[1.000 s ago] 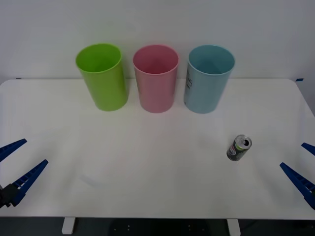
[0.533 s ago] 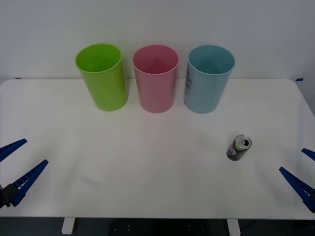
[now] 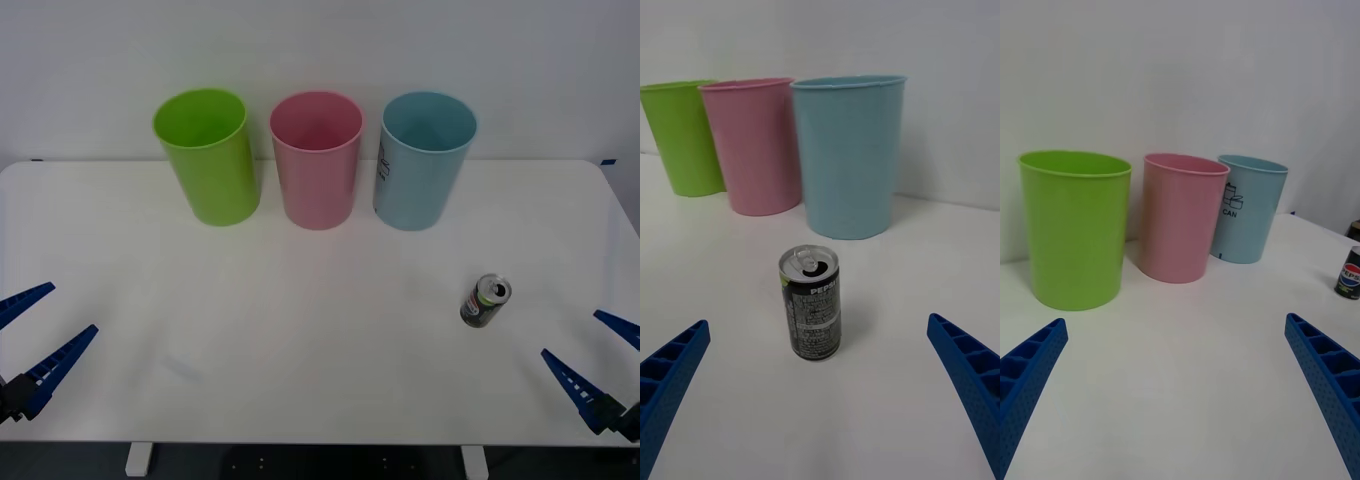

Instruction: Grasp the object on the table and drop it into the matching bin: aluminum can to the light blue bin, PET bottle to the pink bin.

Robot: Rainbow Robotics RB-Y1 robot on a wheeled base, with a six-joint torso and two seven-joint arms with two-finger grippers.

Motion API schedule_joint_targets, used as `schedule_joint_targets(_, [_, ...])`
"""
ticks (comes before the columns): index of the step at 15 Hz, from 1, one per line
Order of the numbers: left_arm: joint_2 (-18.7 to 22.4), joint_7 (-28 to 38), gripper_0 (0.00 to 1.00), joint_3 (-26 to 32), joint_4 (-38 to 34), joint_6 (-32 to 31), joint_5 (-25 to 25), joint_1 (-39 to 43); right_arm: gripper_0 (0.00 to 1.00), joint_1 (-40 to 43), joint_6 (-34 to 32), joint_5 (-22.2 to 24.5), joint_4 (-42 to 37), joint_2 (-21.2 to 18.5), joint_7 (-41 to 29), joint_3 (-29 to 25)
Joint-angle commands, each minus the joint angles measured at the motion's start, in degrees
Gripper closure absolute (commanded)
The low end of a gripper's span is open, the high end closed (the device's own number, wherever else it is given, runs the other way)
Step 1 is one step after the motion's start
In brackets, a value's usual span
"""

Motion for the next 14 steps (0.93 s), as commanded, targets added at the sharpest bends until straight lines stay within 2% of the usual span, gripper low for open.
schedule_joint_targets(1, [0.0, 0.0, 0.0, 0.0, 0.0, 0.0, 0.0, 0.0, 0.0, -0.1, 4.8, -0.7, 0.0, 0.0, 1.2, 3.9])
schedule_joint_targets(8, [0.0, 0.0, 0.0, 0.0, 0.0, 0.0, 0.0, 0.0, 0.0, -2.9, 13.6, -1.2, 0.5, 0.5, 2.9, 11.1])
schedule_joint_targets(14, [0.0, 0.0, 0.0, 0.0, 0.0, 0.0, 0.0, 0.0, 0.0, -10.8, 12.1, 0.5, 10.2, 2.3, 5.0, 11.6])
